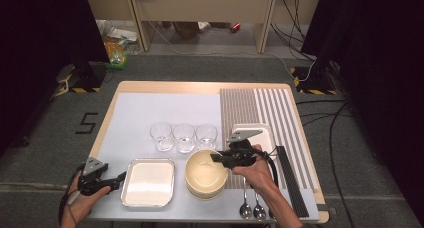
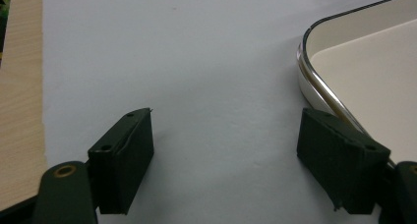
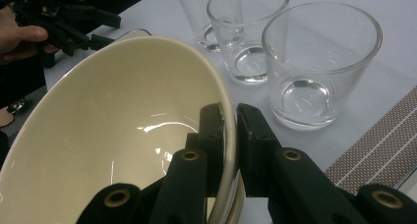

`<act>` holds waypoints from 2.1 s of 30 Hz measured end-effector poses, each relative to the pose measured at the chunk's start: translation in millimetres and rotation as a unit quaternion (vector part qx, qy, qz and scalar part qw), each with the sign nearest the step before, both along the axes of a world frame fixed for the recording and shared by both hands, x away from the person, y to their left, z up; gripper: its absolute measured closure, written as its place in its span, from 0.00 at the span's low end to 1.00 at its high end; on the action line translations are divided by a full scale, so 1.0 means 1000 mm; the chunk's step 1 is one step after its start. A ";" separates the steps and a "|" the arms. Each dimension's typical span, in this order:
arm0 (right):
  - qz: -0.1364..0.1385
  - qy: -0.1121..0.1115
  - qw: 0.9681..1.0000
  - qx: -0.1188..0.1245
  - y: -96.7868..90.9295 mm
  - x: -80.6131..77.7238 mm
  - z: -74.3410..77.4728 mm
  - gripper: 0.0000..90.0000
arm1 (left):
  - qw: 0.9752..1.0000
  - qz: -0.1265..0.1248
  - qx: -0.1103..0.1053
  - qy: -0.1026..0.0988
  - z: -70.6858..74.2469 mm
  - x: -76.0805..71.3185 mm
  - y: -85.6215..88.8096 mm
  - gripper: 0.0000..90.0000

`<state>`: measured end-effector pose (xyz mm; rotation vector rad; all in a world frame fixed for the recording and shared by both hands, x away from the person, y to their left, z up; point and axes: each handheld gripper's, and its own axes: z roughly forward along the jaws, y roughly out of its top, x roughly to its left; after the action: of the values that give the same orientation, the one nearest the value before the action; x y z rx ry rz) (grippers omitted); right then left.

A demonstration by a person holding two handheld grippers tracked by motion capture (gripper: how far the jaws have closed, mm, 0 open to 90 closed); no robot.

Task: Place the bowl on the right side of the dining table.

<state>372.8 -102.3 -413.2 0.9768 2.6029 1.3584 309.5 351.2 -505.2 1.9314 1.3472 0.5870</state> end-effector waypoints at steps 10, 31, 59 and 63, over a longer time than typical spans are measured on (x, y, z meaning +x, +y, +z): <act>0.002 -0.007 1.000 0.006 -0.002 -0.001 0.003 0.91 | 1.000 0.000 0.000 0.000 0.000 0.000 0.000 0.23; -0.005 -0.018 0.999 0.034 -0.012 -0.001 0.023 0.91 | 1.000 0.001 0.000 0.000 0.000 0.000 0.000 0.23; -0.090 -0.027 0.994 0.060 -0.080 0.021 0.044 0.91 | 1.000 0.000 0.000 0.000 0.000 0.000 0.000 0.23; -0.107 -0.019 0.992 0.058 -0.090 0.026 0.040 0.91 | 1.000 0.000 0.000 0.000 0.000 0.000 0.000 0.23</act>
<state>398.7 -192.7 -373.6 1.1947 2.3342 1.4700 309.6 351.2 -505.3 1.9307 1.3480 0.5871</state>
